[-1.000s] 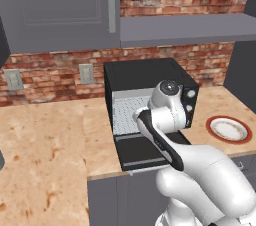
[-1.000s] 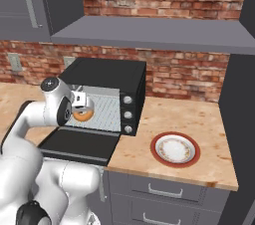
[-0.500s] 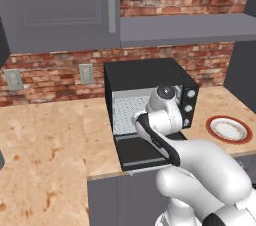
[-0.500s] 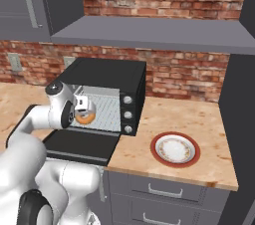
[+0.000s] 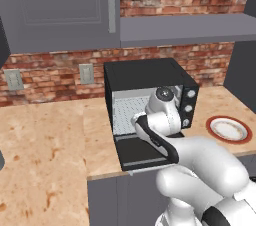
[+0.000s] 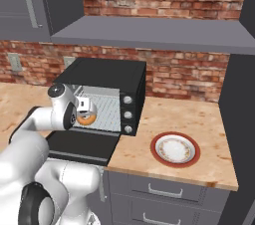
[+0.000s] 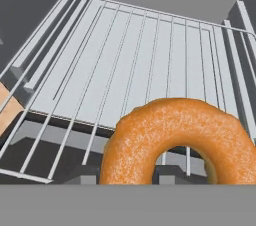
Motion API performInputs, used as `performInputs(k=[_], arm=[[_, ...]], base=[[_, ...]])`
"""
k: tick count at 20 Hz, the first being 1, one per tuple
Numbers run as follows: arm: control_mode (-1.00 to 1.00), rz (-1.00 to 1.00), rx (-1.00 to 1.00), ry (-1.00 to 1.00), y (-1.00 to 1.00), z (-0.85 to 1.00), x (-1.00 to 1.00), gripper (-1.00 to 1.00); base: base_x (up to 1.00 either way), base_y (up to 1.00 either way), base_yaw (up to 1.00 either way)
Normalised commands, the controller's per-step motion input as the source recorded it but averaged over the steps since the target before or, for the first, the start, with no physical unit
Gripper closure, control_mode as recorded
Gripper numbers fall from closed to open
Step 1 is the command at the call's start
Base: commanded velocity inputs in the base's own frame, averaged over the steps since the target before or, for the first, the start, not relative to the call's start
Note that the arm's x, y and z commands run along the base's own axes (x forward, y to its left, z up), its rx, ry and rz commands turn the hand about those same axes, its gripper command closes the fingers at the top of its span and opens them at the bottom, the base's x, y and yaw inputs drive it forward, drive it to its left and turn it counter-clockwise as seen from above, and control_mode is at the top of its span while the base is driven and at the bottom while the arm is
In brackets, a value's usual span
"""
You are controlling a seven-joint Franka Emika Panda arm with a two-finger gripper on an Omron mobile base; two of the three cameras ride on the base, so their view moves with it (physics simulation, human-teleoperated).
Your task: Pick up the bagel from the plate, place it on the toaster oven rack, close the door, and set the timer.
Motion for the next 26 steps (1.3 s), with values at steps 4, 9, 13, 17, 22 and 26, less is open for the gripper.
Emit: performInputs(k=[4, 9, 13, 17, 22, 26], arm=[[-1.0, 0.0, 0.0, 0.0, 0.0, 0.0, 0.23, 1.0], [-1.0, 0.0, 0.0, 0.0, 0.0, -0.02, 0.28, -1.0], [-1.0, 0.0, 0.0, 0.0, 0.01, -0.01, 0.06, -1.0], [-1.0, 0.0, 0.0, 0.0, 0.0, 0.0, 0.0, -1.0], [-1.0, 0.0, 0.01, -0.07, 0.0, 0.09, -0.36, -1.0], [-1.0, 0.0, 0.04, -0.22, -0.04, 0.39, -1.0, -1.0]], base=[[0.0, 0.0, 0.0], [0.0, 0.0, 0.0], [0.0, 0.0, 0.0], [0.0, 0.0, 0.0], [0.0, 0.0, 0.0], [0.0, 0.0, 0.0]])
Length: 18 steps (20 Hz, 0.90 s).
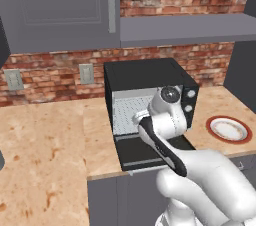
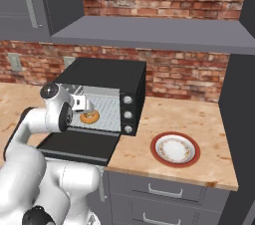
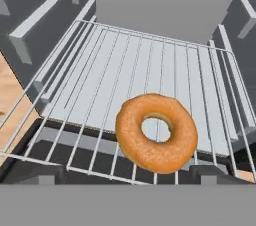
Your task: Pick up the bagel from the plate, place it on the toaster oven rack, close the door, and set the timer.
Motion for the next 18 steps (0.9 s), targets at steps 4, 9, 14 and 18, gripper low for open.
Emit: performInputs(k=[4, 9, 14, 18], arm=[[-1.0, -0.02, 0.06, -0.06, -0.12, 0.18, -1.0, -1.0], [-1.0, -0.08, 0.05, 0.03, -0.12, 0.01, -0.91, -1.0], [-1.0, -0.13, 0.0, 0.1, 0.0, 0.0, -0.16, -1.0], [-1.0, -0.14, 0.0, 0.09, -0.02, -0.25, 0.1, -1.0]], base=[[0.0, 0.0, 0.0], [0.0, 0.0, 0.0], [0.0, 0.0, 0.0], [0.0, 0.0, 0.0]])
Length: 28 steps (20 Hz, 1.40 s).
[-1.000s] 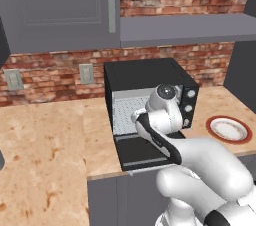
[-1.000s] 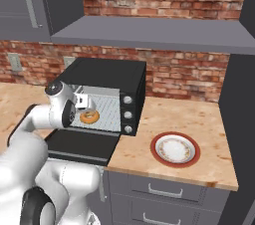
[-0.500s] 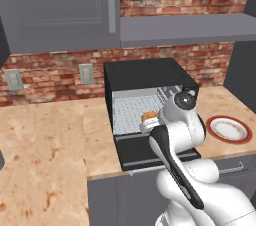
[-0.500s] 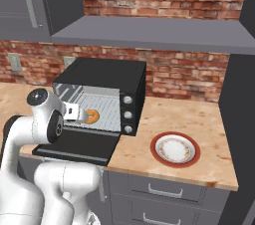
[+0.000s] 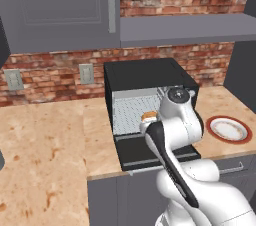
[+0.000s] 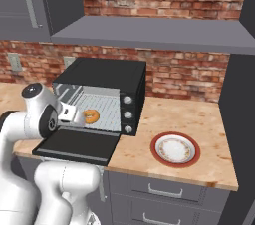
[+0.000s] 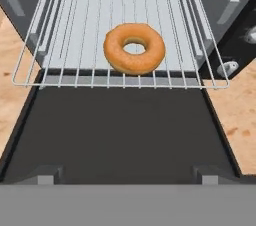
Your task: Pick up the bagel from the plate, place it on the toaster oven rack, close the door, and set the timer.
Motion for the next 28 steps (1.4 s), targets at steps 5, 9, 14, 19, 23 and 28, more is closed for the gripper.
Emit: performInputs(k=[5, 9, 14, 19, 23, 28], arm=[[-1.0, -0.11, 0.02, 0.14, -0.14, -0.4, 0.16, -1.0], [-1.0, -0.07, 0.04, 0.13, -0.12, -0.53, 0.11, -1.0], [-1.0, 0.0, 0.09, 0.04, -0.06, -0.5, 0.34, -1.0], [-1.0, 0.0, 0.11, 0.0, 0.0, -0.29, 0.63, -1.0], [-1.0, 0.0, 0.07, 0.0, 0.0, -0.1, 0.72, -1.0], [-1.0, 0.0, 0.04, 0.0, 0.0, -0.11, 0.77, -1.0]], base=[[0.0, 0.0, 0.0], [0.0, 0.0, 0.0], [0.0, 0.0, 0.0], [0.0, 0.0, 0.0], [0.0, 0.0, 0.0], [0.0, 0.0, 0.0]])
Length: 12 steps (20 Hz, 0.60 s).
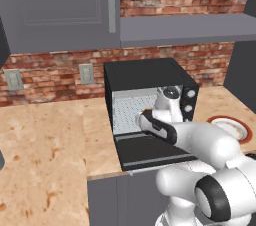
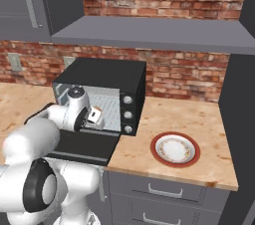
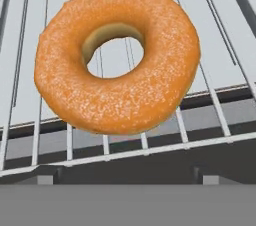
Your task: Pick up the bagel from the plate, place it on the toaster oven rack, close the door, and set the timer.
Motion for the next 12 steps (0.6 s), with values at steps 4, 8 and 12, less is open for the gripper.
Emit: performInputs(k=[4, 8, 12], arm=[[-1.0, 0.0, 0.01, 0.0, 0.0, -0.12, 0.74, -1.0], [-1.0, 0.0, 0.0, 0.0, 0.0, -0.04, 0.52, -1.0], [-1.0, 0.0, 0.0, -0.16, -0.02, 0.21, -0.62, -1.0]], base=[[0.0, 0.0, 0.0], [0.0, 0.0, 0.0], [0.0, 0.0, 0.0]])
